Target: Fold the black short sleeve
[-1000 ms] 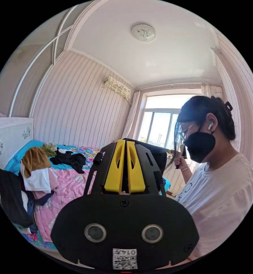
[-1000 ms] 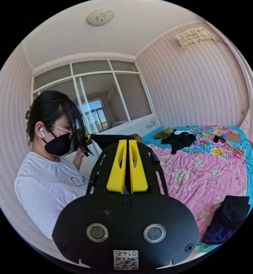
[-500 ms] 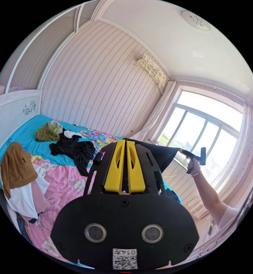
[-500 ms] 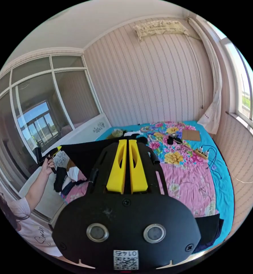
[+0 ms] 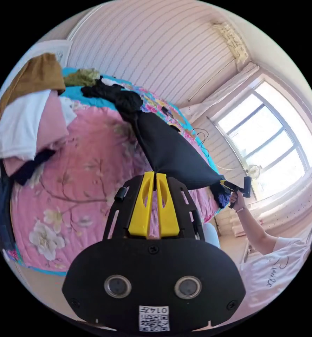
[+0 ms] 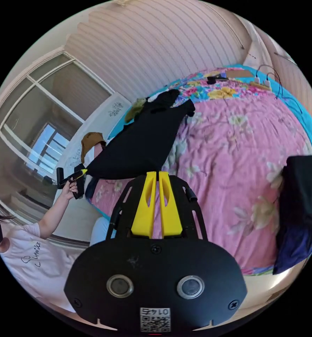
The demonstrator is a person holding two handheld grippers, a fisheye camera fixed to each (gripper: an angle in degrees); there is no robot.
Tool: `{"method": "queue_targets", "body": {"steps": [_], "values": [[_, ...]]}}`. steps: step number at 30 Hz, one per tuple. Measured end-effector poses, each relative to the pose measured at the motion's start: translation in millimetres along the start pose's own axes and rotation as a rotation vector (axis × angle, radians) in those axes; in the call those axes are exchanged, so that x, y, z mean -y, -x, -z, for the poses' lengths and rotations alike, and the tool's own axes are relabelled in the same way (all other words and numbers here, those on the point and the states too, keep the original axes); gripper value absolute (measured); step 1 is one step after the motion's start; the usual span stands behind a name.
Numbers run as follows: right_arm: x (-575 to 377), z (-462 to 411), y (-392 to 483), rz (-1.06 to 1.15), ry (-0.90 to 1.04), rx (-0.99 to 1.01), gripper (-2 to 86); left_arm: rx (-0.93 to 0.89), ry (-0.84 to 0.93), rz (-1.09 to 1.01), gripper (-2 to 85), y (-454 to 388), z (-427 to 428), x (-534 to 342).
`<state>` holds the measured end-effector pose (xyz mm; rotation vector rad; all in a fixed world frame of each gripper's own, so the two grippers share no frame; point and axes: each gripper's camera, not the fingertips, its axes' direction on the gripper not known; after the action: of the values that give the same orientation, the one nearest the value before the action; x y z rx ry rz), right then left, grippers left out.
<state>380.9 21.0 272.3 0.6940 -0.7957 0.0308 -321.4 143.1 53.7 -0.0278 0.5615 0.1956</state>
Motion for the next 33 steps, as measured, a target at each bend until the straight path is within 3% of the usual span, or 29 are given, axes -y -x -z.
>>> {"method": "queue_targets", "body": {"steps": [4,8,13,24,30,33], "values": [[-56,-48,-48,-0.191,0.128,0.046,0.4,-0.004,0.148,0.15,-1.0,52,-53,-62],[-79,-63,-62,-0.222,0.212,0.017,0.4,0.004,0.245,0.178,-1.0,71,-82,-92],[-75,-65,-72,-0.238,0.226,0.03,0.4,-0.003,0.245,0.169,-1.0,77,-101,-103],[-56,-90,-76,-0.151,0.432,-0.163,0.3,0.03,0.379,0.142,-1.0,79,-152,-129],[-44,-110,-86,-0.184,0.491,-0.18,0.4,0.029,0.344,0.242,-1.0,88,-188,-138],[-37,-115,-90,-0.179,0.525,-0.218,0.4,0.125,0.357,0.222,-1.0,85,-197,-136]]}}
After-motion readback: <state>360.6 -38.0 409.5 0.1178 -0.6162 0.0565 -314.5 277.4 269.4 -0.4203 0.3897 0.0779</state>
